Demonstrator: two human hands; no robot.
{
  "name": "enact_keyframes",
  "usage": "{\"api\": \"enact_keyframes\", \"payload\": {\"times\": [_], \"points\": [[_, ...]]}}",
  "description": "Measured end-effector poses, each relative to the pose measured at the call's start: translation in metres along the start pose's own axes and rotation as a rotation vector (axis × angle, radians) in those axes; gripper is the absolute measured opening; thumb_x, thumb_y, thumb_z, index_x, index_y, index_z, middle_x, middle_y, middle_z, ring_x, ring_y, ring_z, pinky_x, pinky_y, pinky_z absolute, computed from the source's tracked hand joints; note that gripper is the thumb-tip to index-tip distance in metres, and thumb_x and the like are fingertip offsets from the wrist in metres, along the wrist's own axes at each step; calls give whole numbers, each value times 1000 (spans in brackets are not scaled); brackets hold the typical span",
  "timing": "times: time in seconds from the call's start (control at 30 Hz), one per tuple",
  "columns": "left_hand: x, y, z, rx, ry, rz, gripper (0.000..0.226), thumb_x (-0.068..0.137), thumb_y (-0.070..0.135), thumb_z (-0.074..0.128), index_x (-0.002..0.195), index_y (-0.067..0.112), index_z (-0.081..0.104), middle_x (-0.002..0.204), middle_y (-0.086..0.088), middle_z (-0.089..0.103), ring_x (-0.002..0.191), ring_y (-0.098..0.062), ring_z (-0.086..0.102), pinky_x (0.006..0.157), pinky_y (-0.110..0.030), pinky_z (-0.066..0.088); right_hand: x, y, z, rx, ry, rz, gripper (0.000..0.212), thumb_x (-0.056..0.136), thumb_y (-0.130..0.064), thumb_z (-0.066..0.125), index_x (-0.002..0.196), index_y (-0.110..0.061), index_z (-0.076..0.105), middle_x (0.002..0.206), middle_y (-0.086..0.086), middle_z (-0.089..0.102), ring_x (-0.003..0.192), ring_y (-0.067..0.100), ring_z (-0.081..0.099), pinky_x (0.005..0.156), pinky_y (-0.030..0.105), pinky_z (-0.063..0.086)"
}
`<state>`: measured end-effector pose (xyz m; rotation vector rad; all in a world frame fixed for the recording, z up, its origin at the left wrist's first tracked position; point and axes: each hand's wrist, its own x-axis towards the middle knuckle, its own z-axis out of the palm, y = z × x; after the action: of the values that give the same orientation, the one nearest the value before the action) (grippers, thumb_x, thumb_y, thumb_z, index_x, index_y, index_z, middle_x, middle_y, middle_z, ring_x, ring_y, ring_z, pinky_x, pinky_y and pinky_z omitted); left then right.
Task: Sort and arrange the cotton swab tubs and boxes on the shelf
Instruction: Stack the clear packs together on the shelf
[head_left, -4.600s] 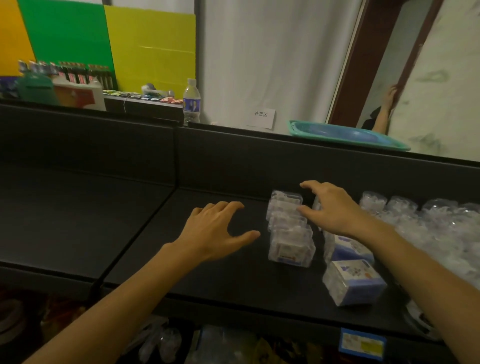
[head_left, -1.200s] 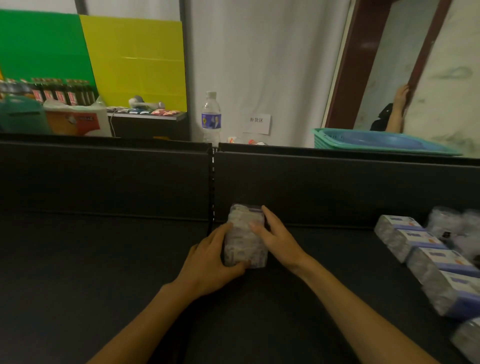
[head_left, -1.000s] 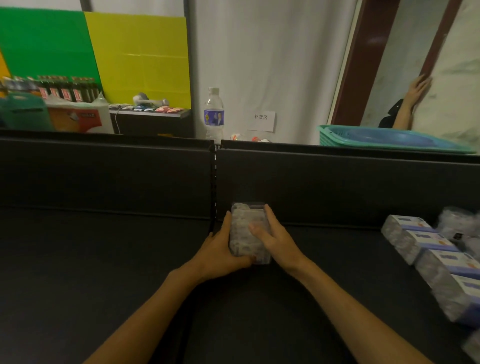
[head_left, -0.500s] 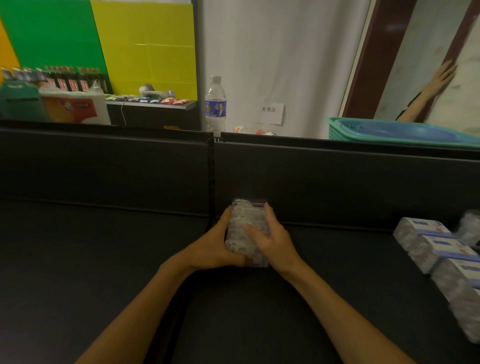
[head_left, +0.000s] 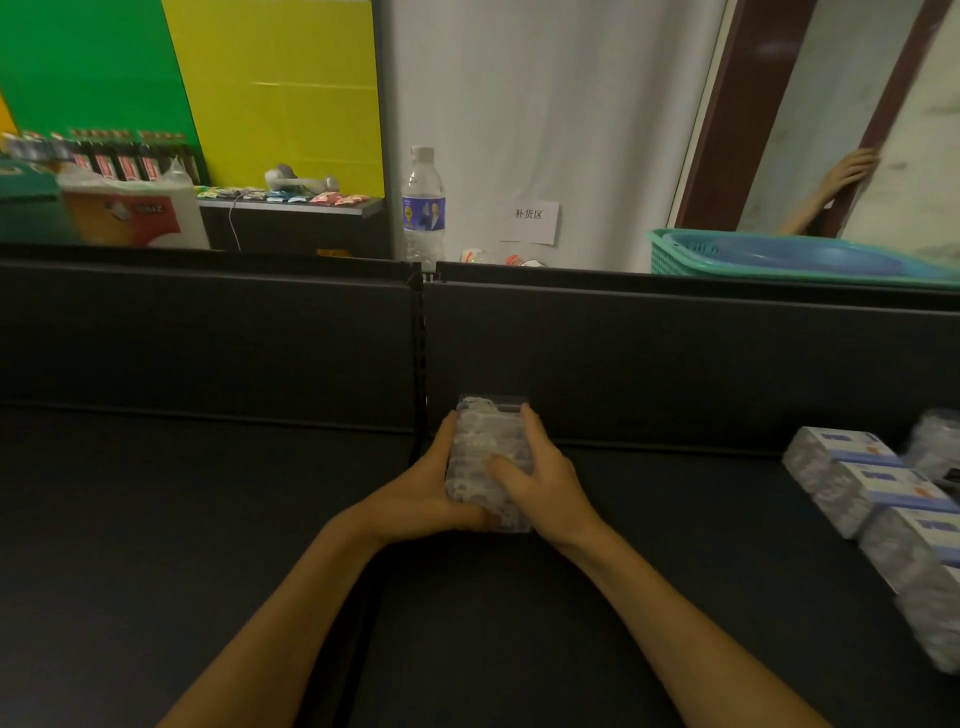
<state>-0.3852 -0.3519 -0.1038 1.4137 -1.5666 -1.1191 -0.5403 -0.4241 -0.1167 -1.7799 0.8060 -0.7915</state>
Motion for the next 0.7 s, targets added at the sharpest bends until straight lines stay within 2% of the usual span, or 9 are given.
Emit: {"api": "enact_keyframes", "payload": {"times": [0.17,0.23,0.3,0.37,0.53,0.63,0.7], "points": [[3,-4,0,-14,-1,-2,103,77,5,73,124,56,-3,122,26,36,102,22,48,79,-6,44,1,0,1,81,-16,47,73,93,-19,57,150,-27,13,138,4,45,110,9,55,74,18,52],[4,-6,0,1,-2,-5,110,76,10,75,133,49,-9,124,27,35,105,22,47,81,-5,44,1,-1,1,79,-13,55,72,93,-18,56,150,-27,12,138,3,43,109,7,54,73,17,51],[4,-6,-1,-6,3,-12,114,74,14,78,138,46,-12,129,25,37,113,14,47,89,-11,45,1,-1,2,61,-2,59,76,93,-20,56,152,-26,9,143,4,40,113,10,52,73,16,50],[4,-6,-1,-2,10,-17,116,71,20,81,142,46,-8,138,17,38,122,3,46,101,-25,43,-1,0,3,13,29,40,76,93,-21,57,153,-24,9,145,5,39,115,11,51,71,14,50],[6,-7,4,67,56,-20,120,62,41,85,140,54,-5,140,16,40,127,-4,43,108,-39,38,-8,-4,-1,-83,100,15,76,93,-26,58,152,-21,12,143,5,41,113,9,50,70,10,47],[7,-9,7,138,109,-32,124,53,59,84,137,60,-8,146,17,34,136,-10,33,113,-46,28,-10,-9,-3,-74,100,29,72,93,-22,58,151,-21,15,128,-5,46,98,1,53,68,8,47],[8,-9,9,167,127,-37,126,51,64,82,137,60,-9,146,17,33,137,-12,31,112,-47,28,-11,-10,-3,-67,119,22,68,93,-21,59,148,-25,21,119,-11,47,94,-2,53,67,6,47]]}}
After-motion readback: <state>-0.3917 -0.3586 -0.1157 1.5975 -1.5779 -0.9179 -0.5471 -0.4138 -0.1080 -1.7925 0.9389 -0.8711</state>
